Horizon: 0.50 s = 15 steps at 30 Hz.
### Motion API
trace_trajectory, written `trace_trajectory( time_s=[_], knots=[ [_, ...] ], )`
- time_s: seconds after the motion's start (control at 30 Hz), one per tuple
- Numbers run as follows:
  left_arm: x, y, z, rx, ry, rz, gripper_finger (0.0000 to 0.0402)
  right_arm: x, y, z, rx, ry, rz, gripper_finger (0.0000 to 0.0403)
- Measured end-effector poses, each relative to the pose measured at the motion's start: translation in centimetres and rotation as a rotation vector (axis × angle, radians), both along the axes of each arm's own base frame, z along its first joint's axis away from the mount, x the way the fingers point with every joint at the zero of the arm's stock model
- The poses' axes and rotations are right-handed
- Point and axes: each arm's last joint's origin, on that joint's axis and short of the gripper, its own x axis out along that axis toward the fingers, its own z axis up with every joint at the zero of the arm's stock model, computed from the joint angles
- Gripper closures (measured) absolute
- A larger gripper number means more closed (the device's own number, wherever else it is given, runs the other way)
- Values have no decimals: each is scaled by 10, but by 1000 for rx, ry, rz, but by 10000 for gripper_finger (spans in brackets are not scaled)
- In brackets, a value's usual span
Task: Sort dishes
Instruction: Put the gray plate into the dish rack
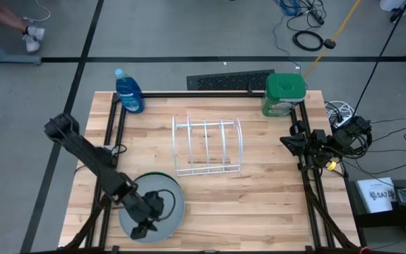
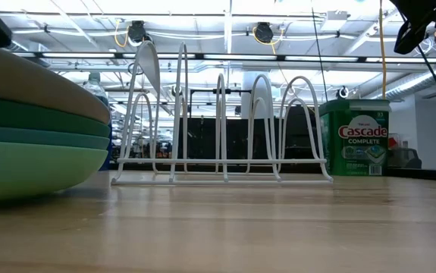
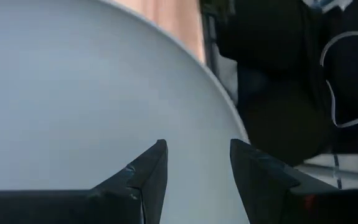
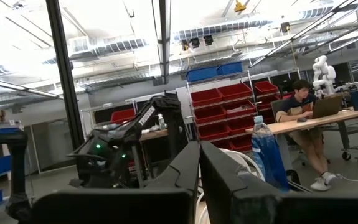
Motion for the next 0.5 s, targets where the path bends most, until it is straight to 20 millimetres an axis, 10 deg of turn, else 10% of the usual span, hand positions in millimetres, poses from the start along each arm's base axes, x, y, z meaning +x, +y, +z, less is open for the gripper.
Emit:
trace_trajectory(
  time_s=[0.5],
  knots=[
    [-60,53,29,489,774,473,229,0,0,0,0,0,0,392]
  ],
)
